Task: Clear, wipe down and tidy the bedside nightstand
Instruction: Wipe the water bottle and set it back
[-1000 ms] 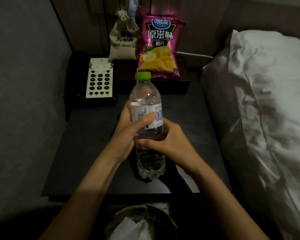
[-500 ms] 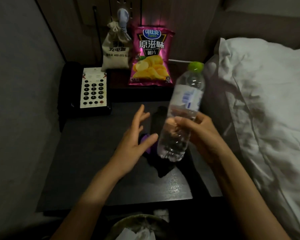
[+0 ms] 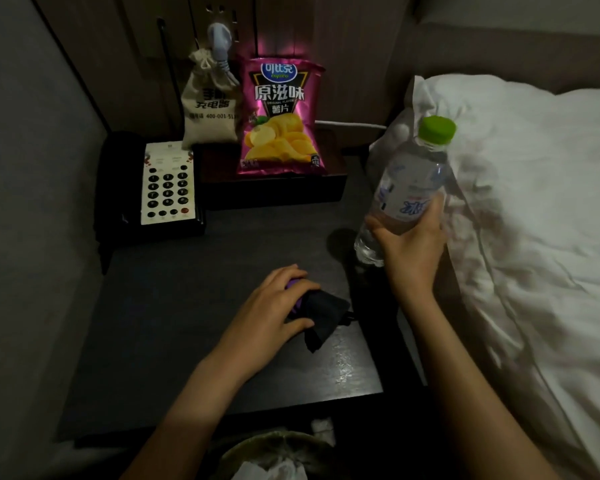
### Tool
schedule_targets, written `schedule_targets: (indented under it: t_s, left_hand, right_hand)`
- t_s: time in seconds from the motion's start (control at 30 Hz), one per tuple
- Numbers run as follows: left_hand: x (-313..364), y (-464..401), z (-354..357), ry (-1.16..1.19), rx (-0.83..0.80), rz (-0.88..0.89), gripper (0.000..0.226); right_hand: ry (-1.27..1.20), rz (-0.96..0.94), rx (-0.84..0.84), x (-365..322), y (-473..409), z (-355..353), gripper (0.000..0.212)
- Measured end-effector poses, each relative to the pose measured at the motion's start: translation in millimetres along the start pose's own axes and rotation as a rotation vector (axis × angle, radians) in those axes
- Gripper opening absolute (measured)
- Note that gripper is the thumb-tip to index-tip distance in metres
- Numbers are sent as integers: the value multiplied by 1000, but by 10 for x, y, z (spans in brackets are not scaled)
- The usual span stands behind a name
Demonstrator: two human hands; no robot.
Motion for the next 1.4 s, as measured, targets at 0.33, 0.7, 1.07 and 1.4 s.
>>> schedule_targets:
  t_s: [0.33,0.7,1.07,1.4]
  left_hand:
    - [-6,-30,57,34,30,-33,46]
    - [-22,-58,81,86,56,-14,42]
    - [-26,-71,113,85,82,-11,41]
    - [-5,-57,130,14,141,-26,45]
  right_hand:
    - [99,24,99,12,-475,603,77]
    - [4,45,35,-95,-1151,1525,69]
    - [-114,97,-55,-116,-1339,1724,71]
    - [-384,289,-215,-183,-1029,1236,103]
Point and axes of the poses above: each hand's wrist, its own y-axis away from the middle knuckle, its own z-axis out of the palm, x = y × z, the point moved 1 cm from there along -y, towards the middle knuckle, and after that the axes turned 9 degrees about x, right-handed, at the moved point
